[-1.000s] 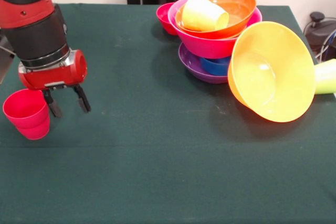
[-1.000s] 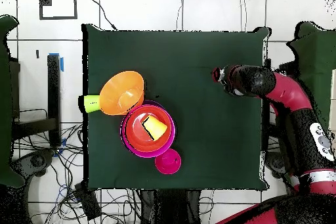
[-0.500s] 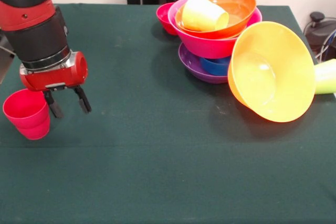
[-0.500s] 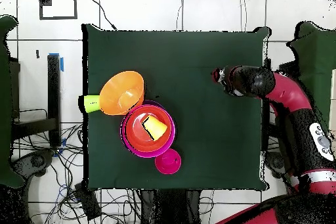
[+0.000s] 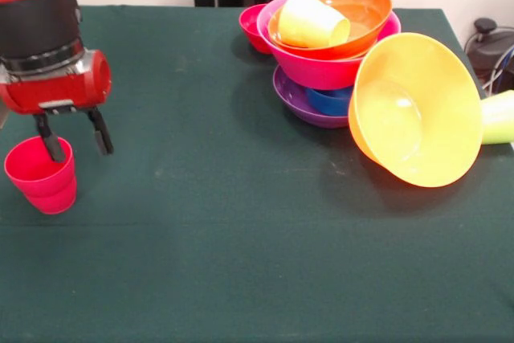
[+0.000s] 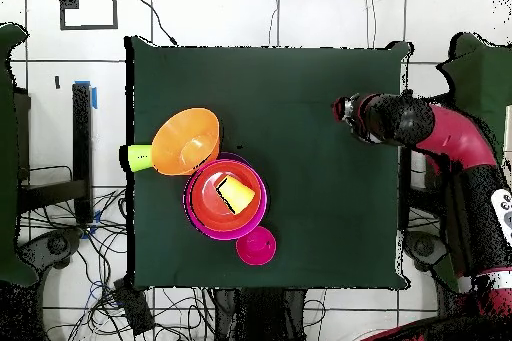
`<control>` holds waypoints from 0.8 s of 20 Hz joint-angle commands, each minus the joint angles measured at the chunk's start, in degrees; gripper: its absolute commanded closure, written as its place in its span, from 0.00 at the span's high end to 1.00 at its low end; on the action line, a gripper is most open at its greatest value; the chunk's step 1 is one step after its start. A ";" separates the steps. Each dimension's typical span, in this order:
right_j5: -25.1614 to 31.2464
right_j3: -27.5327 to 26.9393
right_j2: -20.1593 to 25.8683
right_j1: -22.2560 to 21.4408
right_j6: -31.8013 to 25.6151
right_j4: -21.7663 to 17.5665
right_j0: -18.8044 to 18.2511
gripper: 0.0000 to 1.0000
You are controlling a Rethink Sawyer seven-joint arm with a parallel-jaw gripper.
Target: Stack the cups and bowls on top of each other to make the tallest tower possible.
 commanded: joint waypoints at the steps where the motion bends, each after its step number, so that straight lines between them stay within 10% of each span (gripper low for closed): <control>1: 3.52 2.93 -2.70 -4.36 -6.71 -2.23 -0.31 1.00; 16: 3.76 -1.47 -2.88 0.32 -8.79 -3.26 -0.81 1.00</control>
